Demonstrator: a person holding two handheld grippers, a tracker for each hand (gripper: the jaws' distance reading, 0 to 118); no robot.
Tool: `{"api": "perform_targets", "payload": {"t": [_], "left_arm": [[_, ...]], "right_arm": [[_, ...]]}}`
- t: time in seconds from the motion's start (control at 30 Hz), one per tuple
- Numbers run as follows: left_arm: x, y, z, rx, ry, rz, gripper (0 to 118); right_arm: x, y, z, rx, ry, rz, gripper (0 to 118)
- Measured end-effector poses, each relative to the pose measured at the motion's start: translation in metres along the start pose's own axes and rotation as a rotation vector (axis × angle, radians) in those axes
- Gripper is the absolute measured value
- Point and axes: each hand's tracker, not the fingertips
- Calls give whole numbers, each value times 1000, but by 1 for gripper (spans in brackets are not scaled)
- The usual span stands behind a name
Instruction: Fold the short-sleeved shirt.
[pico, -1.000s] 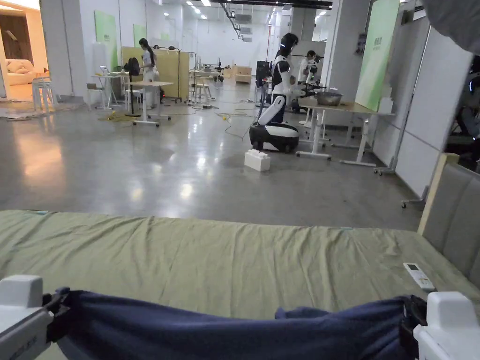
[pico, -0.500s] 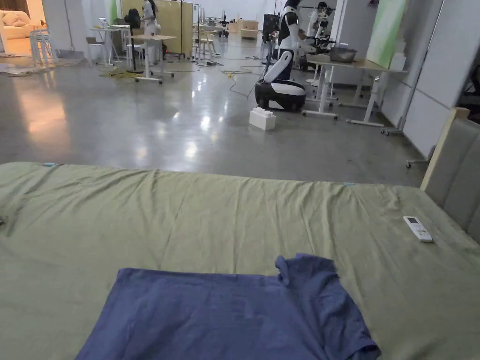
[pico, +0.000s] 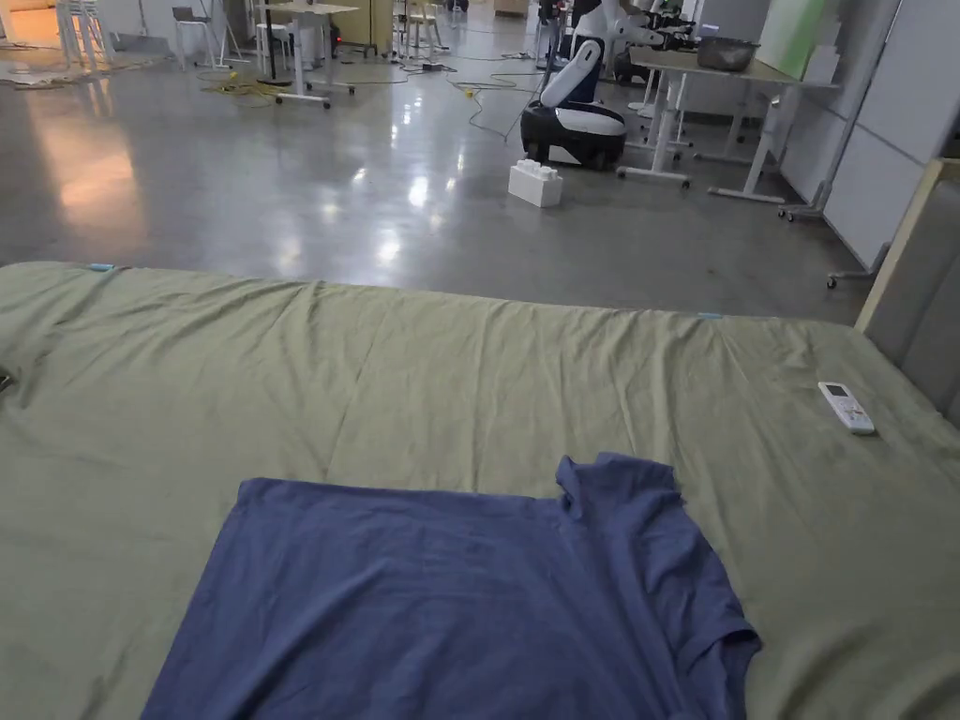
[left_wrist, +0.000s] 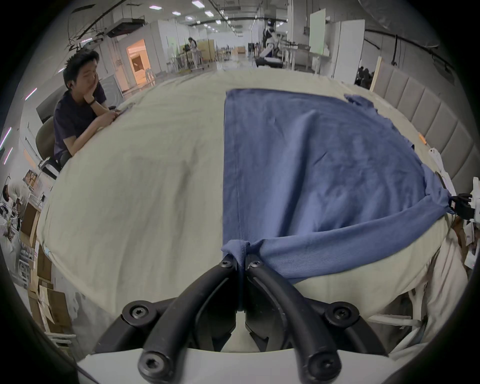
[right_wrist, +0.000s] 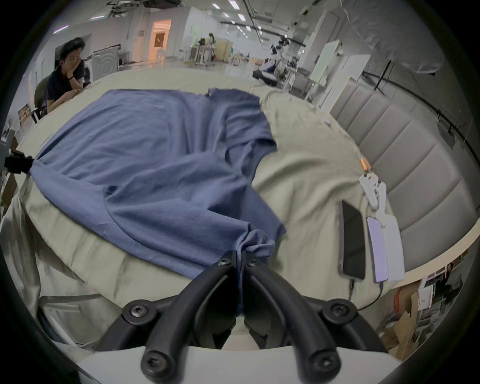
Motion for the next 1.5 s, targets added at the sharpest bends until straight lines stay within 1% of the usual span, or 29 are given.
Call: {"api": "perform_targets", "payload": {"t": [0.07,0.13,0.17,0.2,0.23,0.27,0.3,0.33,0.37,0.47,0.57,0.63,0.7,0.73,0.8,0.83,0.87,0.9,0.93,0.97,1.0,1.03,1.07,1.13,1.17,1.27,1.3,1.37,1.5], "left_arm": [[2,1,-2,2,5,8,5],[2,3,-3,-12,2,19,5],[3,4,-1,-15,0,21,6],[-5,4,-9,-22,-7,23,9],[-6,7,-7,-28,-1,23,15],[-6,10,-4,-31,11,23,31],[-5,15,0,-11,41,11,47],[-8,16,-2,32,52,-9,64],[-8,19,1,83,49,-21,71],[-3,37,12,237,27,-30,71],[10,64,23,339,8,8,71],[27,83,33,443,-7,32,71],[41,98,41,516,-1,46,70],[52,106,49,555,5,43,69],[68,119,61,637,14,40,62],[76,125,67,678,24,37,57],[77,128,66,705,31,36,53],[82,133,71,738,39,29,53],[87,136,75,768,47,21,42],[92,140,78,790,65,18,27],[88,142,73,795,68,25,19],[88,144,74,804,66,28,13],[88,146,76,817,62,35,7],[87,146,76,828,50,41,5],[85,146,76,828,48,42,3],[78,142,77,818,52,49,2],[75,140,76,812,52,54,2],[62,135,72,784,55,71,2],[37,117,69,702,72,89,2]], "right_arm": [[1,-1,-8,-19,12,-26,4],[1,-1,-13,-38,17,-33,6],[2,0,-13,-40,16,-42,10],[2,2,-10,-46,9,-47,18],[3,6,-4,-51,-3,-45,32],[3,9,2,-44,-13,-43,52],[6,14,11,-4,-24,-59,68],[9,20,20,50,-18,-92,79],[11,27,26,84,-14,-113,84],[13,55,46,223,-17,-172,84],[12,83,53,409,-9,-224,85],[9,102,59,514,-43,-262,84],[5,118,61,609,-60,-292,81],[3,126,63,647,-75,-299,76],[-2,137,65,741,-117,-292,51],[-4,143,65,767,-128,-301,45],[-5,148,67,805,-150,-292,43],[-6,151,70,838,-160,-276,43],[-7,155,68,845,-150,-297,37],[-7,158,69,867,-152,-290,30],[-7,160,69,869,-151,-284,24],[-7,162,70,886,-150,-279,17],[-8,165,69,899,-158,-276,8],[-8,168,72,907,-173,-262,6],[-8,170,72,897,-168,-270,3],[-11,171,71,896,-175,-269,1],[-11,171,71,889,-171,-273,1],[-15,172,70,891,-174,-248,0],[-21,173,67,890,-157,-227,0]]}}
